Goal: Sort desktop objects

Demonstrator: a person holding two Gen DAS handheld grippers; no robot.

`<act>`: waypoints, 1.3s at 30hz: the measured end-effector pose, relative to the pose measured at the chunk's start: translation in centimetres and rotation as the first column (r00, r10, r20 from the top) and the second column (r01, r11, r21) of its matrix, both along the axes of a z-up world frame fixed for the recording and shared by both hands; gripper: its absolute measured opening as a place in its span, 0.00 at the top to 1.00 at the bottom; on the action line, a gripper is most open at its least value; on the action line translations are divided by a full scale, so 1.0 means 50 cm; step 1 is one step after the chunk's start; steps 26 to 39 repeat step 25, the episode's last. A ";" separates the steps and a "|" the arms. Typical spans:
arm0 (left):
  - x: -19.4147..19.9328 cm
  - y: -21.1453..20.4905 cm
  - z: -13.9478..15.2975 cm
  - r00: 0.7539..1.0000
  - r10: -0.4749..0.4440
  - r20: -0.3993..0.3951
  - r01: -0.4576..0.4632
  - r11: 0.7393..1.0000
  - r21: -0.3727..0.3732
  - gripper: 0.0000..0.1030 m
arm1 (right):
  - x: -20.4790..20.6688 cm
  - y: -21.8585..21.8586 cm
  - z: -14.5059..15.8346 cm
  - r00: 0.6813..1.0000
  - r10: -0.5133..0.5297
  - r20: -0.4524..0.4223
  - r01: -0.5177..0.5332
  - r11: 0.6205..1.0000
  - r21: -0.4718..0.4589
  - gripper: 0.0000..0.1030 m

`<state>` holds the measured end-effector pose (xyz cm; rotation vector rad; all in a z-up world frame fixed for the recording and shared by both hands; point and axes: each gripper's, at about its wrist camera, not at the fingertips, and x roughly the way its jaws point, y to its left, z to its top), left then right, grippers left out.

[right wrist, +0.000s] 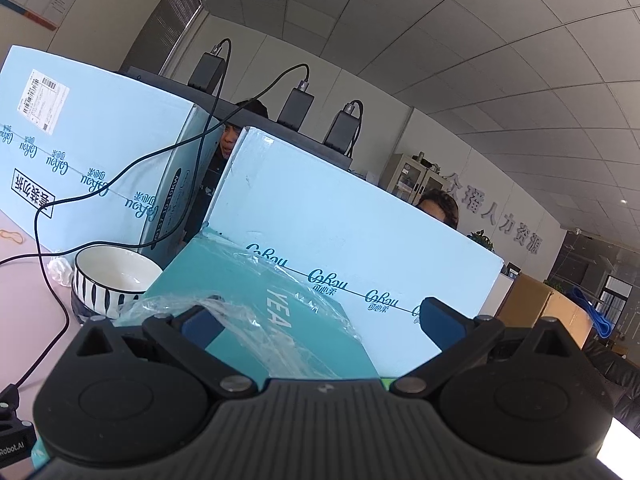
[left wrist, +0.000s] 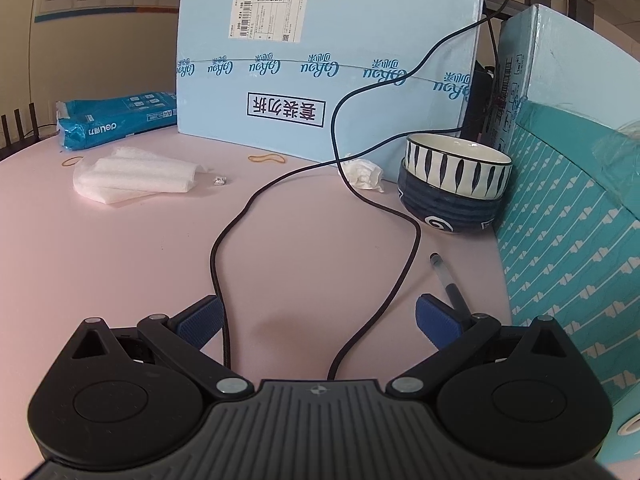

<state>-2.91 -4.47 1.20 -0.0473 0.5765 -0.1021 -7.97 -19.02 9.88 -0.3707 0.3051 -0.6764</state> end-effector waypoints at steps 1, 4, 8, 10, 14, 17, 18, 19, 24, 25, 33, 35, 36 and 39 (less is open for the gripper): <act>-0.002 -0.001 0.001 1.000 -0.004 0.006 0.004 1.000 0.002 0.00 | 0.001 0.003 0.000 1.000 -0.004 -0.002 0.004 1.000 -0.001 0.00; -0.006 0.001 0.004 1.000 -0.021 0.021 0.021 1.000 -0.008 0.00 | 0.000 0.004 -0.006 1.000 0.002 0.020 -0.002 1.000 0.006 0.00; -0.012 0.005 0.008 0.998 -0.045 0.038 0.046 0.999 -0.027 0.00 | -0.009 0.006 -0.009 0.999 -0.006 0.039 0.005 1.000 0.015 0.00; -0.013 0.005 0.009 0.997 -0.058 0.043 0.059 0.998 -0.033 0.00 | -0.011 0.010 -0.010 0.999 -0.003 0.045 0.002 1.000 0.004 0.00; -0.013 0.006 0.009 0.998 -0.059 0.037 0.060 0.998 -0.036 0.00 | -0.005 0.005 -0.008 0.999 0.000 0.034 0.000 1.000 0.020 0.00; -0.015 0.007 0.010 0.997 -0.063 0.045 0.064 0.997 -0.037 0.00 | 0.003 0.014 -0.016 1.000 0.010 0.001 -0.010 1.000 -0.016 0.00; -0.017 0.007 0.010 0.997 -0.064 0.049 0.066 0.997 -0.036 0.00 | 0.007 0.021 -0.024 1.000 0.018 -0.019 -0.019 0.999 -0.045 0.00; -0.018 0.007 0.011 0.996 -0.068 0.053 0.070 0.997 -0.037 0.00 | 0.009 0.033 -0.036 0.999 0.024 -0.030 -0.027 0.995 -0.100 0.00; -0.020 0.006 0.012 0.996 -0.070 0.062 0.072 0.997 -0.031 0.00 | 0.004 0.034 -0.046 1.000 0.025 -0.012 -0.026 0.994 -0.103 0.00; -0.020 0.006 0.012 0.996 -0.072 0.061 0.074 0.997 -0.031 0.00 | 0.004 0.036 -0.047 1.000 0.025 -0.012 -0.026 0.993 -0.112 0.00; -0.020 0.006 0.012 0.996 -0.072 0.061 0.074 0.997 -0.031 0.00 | 0.004 0.036 -0.047 1.000 0.025 -0.012 -0.026 0.993 -0.112 0.00; -0.020 0.006 0.012 0.996 -0.072 0.061 0.074 0.997 -0.031 0.00 | 0.004 0.036 -0.047 1.000 0.025 -0.012 -0.026 0.993 -0.112 0.00; -0.020 0.006 0.012 0.996 -0.072 0.061 0.074 0.997 -0.031 0.00 | 0.004 0.036 -0.047 1.000 0.025 -0.012 -0.026 0.993 -0.112 0.00; -0.020 0.006 0.012 0.996 -0.072 0.061 0.074 0.997 -0.031 0.00 | 0.004 0.036 -0.047 1.000 0.025 -0.012 -0.026 0.993 -0.112 0.00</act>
